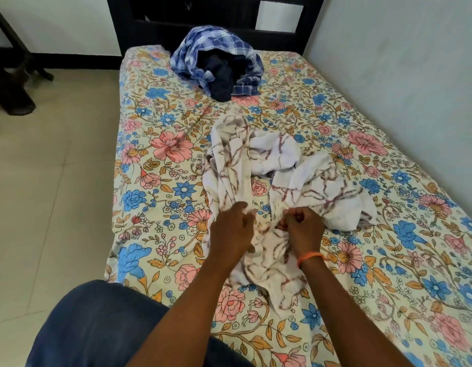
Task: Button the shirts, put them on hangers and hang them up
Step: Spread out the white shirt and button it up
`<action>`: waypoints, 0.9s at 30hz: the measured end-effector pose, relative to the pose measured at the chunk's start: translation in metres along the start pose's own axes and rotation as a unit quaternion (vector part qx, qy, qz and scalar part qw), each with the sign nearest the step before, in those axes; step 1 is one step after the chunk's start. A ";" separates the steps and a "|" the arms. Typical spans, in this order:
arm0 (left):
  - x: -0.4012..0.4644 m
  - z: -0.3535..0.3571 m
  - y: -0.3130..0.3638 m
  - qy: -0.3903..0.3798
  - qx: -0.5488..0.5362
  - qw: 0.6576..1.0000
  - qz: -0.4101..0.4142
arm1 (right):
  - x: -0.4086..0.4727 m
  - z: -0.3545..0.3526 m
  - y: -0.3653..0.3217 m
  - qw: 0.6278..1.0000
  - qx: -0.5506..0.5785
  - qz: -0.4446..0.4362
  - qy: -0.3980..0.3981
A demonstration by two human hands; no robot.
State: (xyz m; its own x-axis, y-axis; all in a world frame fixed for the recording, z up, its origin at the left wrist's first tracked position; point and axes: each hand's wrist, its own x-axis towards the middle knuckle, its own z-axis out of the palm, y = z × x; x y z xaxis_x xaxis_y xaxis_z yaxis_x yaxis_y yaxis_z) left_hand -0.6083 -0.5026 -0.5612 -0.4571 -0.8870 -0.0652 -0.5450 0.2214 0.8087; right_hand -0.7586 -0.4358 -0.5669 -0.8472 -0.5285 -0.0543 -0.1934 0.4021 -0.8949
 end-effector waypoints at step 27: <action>-0.010 -0.014 0.006 0.049 -0.217 0.975 -0.030 | -0.048 -0.004 -0.028 0.976 -0.061 -0.196 0.071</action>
State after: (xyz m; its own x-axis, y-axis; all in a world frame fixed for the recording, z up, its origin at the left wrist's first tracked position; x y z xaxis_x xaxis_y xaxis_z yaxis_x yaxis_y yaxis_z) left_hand -0.5974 -0.4977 -0.5474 -0.3531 -0.9321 -0.0803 -0.2103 -0.0045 0.9776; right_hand -0.7142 -0.4183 -0.5379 -0.7546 -0.5544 0.3509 -0.5666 0.2810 -0.7746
